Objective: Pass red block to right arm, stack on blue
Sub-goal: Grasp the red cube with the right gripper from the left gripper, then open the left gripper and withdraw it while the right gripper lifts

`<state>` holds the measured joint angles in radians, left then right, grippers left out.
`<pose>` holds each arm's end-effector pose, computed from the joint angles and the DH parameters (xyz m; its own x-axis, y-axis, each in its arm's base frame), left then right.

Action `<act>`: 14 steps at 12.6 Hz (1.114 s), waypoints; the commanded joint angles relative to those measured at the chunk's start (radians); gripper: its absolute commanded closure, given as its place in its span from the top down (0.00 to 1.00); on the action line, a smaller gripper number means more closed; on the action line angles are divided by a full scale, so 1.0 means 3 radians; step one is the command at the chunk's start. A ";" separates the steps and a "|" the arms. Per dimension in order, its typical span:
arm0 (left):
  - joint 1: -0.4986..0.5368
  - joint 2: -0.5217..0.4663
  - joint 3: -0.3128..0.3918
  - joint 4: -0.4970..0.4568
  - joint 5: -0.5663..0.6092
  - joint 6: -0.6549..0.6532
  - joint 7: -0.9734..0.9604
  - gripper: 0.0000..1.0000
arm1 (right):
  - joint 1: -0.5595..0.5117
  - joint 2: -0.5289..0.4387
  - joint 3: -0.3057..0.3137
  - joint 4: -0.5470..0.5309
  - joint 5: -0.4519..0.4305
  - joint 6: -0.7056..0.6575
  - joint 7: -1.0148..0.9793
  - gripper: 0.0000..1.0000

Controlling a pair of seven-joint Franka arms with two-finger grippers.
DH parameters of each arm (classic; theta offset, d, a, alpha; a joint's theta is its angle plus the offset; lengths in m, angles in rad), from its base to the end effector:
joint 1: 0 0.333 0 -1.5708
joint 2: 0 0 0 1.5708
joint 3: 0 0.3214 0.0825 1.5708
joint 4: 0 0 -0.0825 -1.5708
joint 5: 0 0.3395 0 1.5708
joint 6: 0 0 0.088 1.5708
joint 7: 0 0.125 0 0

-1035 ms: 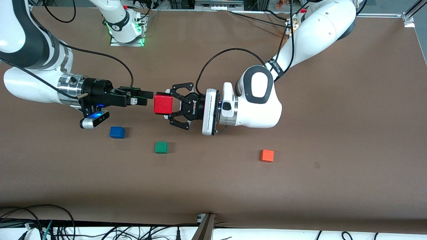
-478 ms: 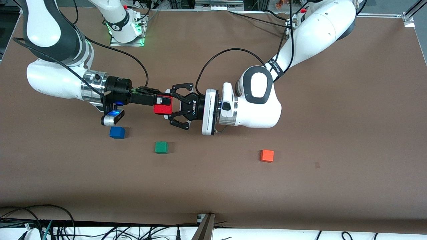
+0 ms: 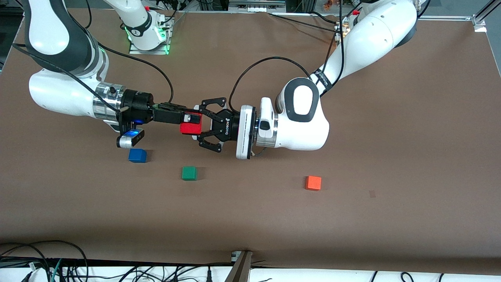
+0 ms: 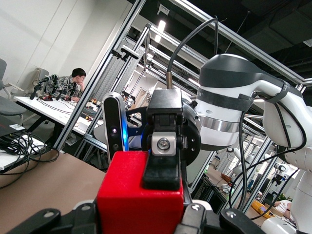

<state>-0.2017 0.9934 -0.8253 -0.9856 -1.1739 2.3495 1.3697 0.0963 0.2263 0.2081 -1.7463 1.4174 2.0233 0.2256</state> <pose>0.6193 -0.4823 0.4479 0.4996 0.0331 0.8656 -0.8643 0.0860 0.4955 0.5687 0.2432 0.5142 0.8423 -0.1927 -0.5034 -0.5346 -0.1796 -0.8258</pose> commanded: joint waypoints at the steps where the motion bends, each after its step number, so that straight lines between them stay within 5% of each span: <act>1: 0.0048 0.0002 0.0005 0.0043 -0.0045 0.0012 0.0016 1.00 | -0.0030 -0.0033 -0.0008 0.0038 -0.0071 -0.0005 0.0071 0.02; 6: 0.0574 0.0002 0.0015 -0.0319 0.0006 -0.0507 0.0082 1.00 | -0.0030 -0.0033 -0.0014 0.0120 -0.0403 0.0010 0.0143 0.02; 14: 0.2261 0.0007 0.0071 -0.0478 0.1808 -0.2272 0.0318 1.00 | 0.0124 0.0058 0.0002 -0.0018 -0.2773 -0.0087 0.0219 0.03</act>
<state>0.3966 1.0145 -0.7962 -1.0961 -0.7295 1.7369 1.4417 0.1158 0.2338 0.2072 -1.7344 0.6969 2.0032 0.2729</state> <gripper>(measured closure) 0.000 0.432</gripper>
